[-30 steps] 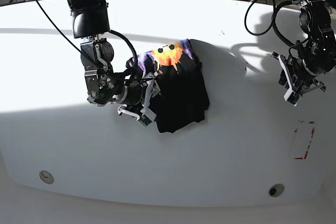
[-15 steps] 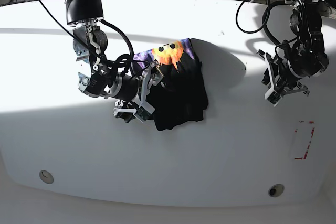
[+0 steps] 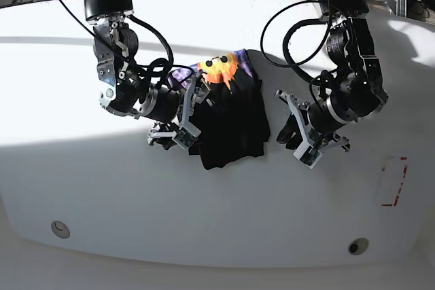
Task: Layout the t-shirt on the table in an organized manner, then fold the t-shirt properly
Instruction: 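Grasp the folded bundle's sides with both grippers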
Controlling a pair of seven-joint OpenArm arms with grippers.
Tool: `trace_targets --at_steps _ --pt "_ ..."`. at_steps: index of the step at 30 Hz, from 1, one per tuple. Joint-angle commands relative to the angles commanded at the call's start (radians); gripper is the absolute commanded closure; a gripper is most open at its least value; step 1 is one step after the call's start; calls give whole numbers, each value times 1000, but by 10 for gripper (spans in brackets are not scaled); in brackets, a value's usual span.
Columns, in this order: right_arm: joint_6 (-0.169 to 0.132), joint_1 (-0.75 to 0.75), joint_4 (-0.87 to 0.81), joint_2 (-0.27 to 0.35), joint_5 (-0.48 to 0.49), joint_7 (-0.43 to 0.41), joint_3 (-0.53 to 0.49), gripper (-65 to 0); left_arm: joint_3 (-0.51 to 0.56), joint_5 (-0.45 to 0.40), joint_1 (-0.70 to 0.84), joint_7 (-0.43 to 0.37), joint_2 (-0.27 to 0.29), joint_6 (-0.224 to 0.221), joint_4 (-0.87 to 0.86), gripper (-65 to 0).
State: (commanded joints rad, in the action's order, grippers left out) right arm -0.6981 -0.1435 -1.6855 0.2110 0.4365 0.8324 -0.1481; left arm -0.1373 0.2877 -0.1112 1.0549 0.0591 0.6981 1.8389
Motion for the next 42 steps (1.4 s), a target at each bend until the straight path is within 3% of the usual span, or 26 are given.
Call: trace_targets --at_steps 2,5,13,16,26,30,38,42 --pt "0 -3 49 5 0 -55 -2 -277 41 -35 18 -43 23 0 -46 -107" --pt "0 -8 109 18 0 -81 0 -206 87 -81 55 -132 46 0 -117 -107" --pt "0 3 144 41 0 -120 -2 -198 124 -114 127 -287 66 0 -284 -107" --pt "0 21 140 54 3 -121 0 -197 123 -114 132 -293 44 0 -327 -106" --pt "0 98 84 37 3 -123 -2 -195 121 -107 146 -295 -141 0 -338 -104" --pt "0 133 43 18 2 -118 -2 -195 87 -107 157 -293 -189 0 -321 -104" --pt "0 160 17 -11 5 -115 -2 -195 26 -107 218 -287 -218 0 -187 -104" --pt "0 155 -66 -11 3 -66 -2 -195 26 -107 224 -222 -227 0 -60 -104"
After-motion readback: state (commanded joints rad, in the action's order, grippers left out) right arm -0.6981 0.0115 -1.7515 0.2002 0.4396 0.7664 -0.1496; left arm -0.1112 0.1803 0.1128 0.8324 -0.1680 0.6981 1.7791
